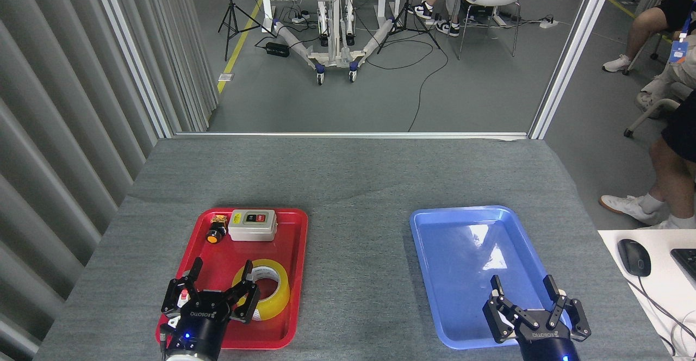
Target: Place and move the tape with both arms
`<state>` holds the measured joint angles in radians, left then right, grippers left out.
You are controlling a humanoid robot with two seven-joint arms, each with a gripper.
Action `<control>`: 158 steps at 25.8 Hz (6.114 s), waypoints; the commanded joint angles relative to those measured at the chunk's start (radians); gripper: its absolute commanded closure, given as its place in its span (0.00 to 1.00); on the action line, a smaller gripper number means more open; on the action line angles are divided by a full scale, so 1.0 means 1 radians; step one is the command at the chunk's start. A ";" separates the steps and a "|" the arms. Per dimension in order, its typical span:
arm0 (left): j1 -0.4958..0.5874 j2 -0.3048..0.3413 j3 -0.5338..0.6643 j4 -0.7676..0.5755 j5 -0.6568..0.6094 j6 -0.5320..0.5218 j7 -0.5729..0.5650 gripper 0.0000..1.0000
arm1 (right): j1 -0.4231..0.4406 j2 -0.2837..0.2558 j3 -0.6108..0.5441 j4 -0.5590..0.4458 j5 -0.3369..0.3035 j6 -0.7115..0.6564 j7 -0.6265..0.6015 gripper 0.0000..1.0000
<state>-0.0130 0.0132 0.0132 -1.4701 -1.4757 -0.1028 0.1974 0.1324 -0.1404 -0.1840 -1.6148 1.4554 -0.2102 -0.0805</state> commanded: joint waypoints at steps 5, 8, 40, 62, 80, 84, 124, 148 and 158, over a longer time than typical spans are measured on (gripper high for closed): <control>0.015 0.011 0.007 -0.001 0.025 -0.025 -0.001 0.00 | -0.007 0.005 0.001 0.001 0.002 0.002 0.001 0.00; 0.015 0.014 0.008 -0.004 0.048 -0.025 0.000 0.00 | -0.007 0.007 0.001 0.001 0.002 0.002 0.001 0.00; 0.038 0.059 0.019 -0.150 0.071 -0.021 -0.164 0.00 | -0.008 0.022 0.000 0.007 0.000 0.002 0.038 0.00; 0.015 0.047 0.008 -0.199 0.173 -0.057 -0.437 0.00 | 0.001 0.021 -0.003 0.007 -0.004 0.003 0.038 0.00; -0.315 0.074 -0.068 0.060 0.172 -0.018 -1.092 0.00 | 0.003 0.022 -0.003 0.007 -0.004 0.003 0.038 0.00; -0.403 0.120 -0.125 0.189 0.173 0.021 -1.171 0.00 | 0.003 0.022 -0.003 0.007 -0.004 0.003 0.038 0.00; -0.524 0.102 -0.231 0.333 0.195 0.046 -1.431 0.10 | 0.000 0.035 -0.002 0.009 0.005 0.003 0.039 0.00; -0.513 0.142 -0.228 0.346 0.195 -0.014 -1.294 0.83 | 0.001 0.022 -0.002 0.016 0.003 0.002 0.038 0.00; -0.473 0.149 -0.099 0.312 0.206 -0.058 -1.044 1.00 | 0.001 0.022 -0.003 0.016 0.003 0.002 0.038 0.00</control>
<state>-0.5060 0.1623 -0.1353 -1.1443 -1.2776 -0.1352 -0.9498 0.1335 -0.1181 -0.1866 -1.5991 1.4588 -0.2090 -0.0426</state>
